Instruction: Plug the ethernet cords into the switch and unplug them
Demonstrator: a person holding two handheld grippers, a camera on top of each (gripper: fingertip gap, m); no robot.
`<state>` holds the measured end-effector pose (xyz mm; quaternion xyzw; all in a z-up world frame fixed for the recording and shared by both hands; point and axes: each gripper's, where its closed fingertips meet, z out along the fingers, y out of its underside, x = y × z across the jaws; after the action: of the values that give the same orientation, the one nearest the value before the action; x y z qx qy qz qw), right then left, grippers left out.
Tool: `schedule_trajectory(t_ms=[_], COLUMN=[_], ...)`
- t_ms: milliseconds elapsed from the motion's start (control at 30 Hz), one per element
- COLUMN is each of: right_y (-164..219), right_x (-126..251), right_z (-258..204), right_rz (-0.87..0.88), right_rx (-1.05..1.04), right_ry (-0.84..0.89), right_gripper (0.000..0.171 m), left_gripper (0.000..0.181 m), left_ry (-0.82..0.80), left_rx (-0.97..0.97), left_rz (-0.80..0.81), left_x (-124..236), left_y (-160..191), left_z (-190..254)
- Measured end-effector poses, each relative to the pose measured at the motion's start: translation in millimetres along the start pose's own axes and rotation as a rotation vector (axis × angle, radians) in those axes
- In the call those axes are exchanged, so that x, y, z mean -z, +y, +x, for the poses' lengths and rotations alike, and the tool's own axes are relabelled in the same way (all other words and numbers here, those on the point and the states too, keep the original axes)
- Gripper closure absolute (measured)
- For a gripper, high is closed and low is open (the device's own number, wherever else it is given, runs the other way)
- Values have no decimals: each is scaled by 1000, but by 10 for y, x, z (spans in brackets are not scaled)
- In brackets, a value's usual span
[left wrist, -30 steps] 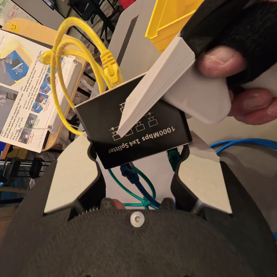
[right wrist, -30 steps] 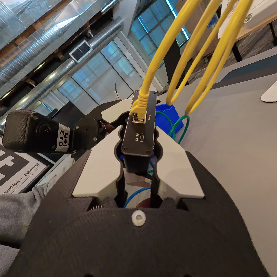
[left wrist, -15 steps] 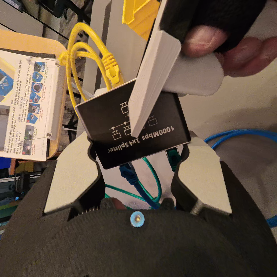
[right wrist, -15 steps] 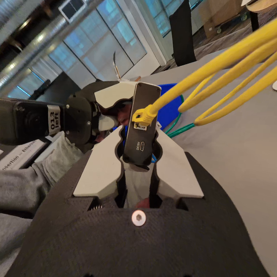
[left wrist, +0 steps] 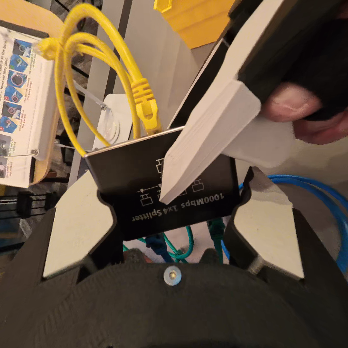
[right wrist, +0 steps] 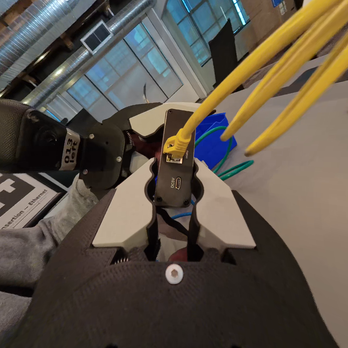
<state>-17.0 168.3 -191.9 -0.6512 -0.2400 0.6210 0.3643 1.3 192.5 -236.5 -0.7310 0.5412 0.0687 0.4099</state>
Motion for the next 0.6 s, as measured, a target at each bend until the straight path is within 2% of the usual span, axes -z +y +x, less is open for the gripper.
schedule_trajectory(t_ms=[33, 233, 433, 533, 600], right_y=[3, 2, 160, 167, 171], right_x=[-2, -4, -33, -38, -31], right_z=[8, -20, -69, -93, -69], right_rz=[4, 15, -123, -150, -158], right_rx=[7, 21, 108, 160, 150], right_ry=[12, 15, -29, -19, 7], right_gripper=[140, 140, 138, 129, 135], left_gripper=[44, 44, 49, 46, 46], left_ry=[-16, -13, 54, 131, 119], left_rx=[-11, -57, -158, -194, -215], left_rz=[-10, 22, -4, 11, 9], left_x=[-13, 15, 64, 86, 87], left_y=[15, -8, 124, 116, 98], left_z=[-10, -25, 40, 189, 187])
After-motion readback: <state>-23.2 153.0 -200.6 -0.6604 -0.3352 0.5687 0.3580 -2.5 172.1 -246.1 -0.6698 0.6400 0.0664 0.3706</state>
